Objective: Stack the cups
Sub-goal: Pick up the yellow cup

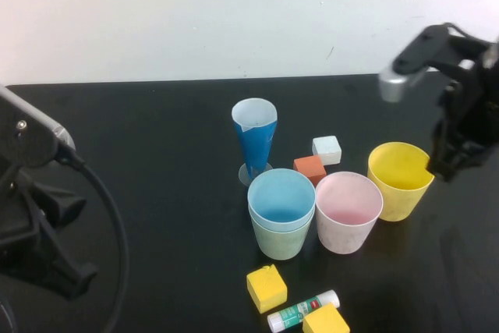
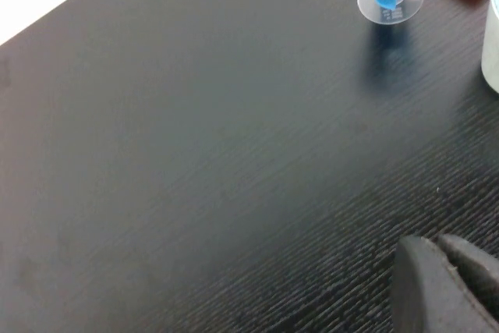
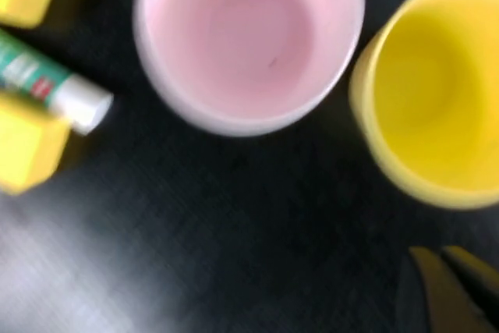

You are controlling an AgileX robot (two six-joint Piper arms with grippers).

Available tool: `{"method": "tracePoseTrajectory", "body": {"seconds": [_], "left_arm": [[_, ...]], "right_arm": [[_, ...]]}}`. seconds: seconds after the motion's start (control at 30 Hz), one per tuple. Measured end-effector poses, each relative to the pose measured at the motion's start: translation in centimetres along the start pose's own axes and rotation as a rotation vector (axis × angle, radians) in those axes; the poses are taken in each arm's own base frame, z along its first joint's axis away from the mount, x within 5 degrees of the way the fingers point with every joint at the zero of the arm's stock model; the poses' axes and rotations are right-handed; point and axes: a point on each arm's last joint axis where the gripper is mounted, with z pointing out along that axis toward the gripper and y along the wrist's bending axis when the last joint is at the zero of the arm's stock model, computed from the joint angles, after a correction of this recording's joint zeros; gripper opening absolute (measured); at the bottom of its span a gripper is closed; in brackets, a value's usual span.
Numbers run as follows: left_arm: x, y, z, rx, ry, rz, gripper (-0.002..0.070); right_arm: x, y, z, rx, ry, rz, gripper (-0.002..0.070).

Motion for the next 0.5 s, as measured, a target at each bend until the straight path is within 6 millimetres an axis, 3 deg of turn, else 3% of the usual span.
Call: {"method": "tracePoseTrajectory", "body": {"seconds": [0.13,0.33,0.5], "left_arm": [[0.1,0.1,0.0,-0.007,0.015,0.005,0.0001],[0.3,0.1,0.0,-0.01,0.036,0.006,0.0001],[0.4,0.2,0.0,-0.019,0.043,0.013,0.0001]], "right_arm": [[-2.0,-1.7,1.9,0.017,0.028,0.04,0.0109],[-2.8,-3.5,2.9,0.043,0.042,0.149,0.0434],[-3.0,-4.1,4.5,0.039,0.076,0.165,0.0492]]}}
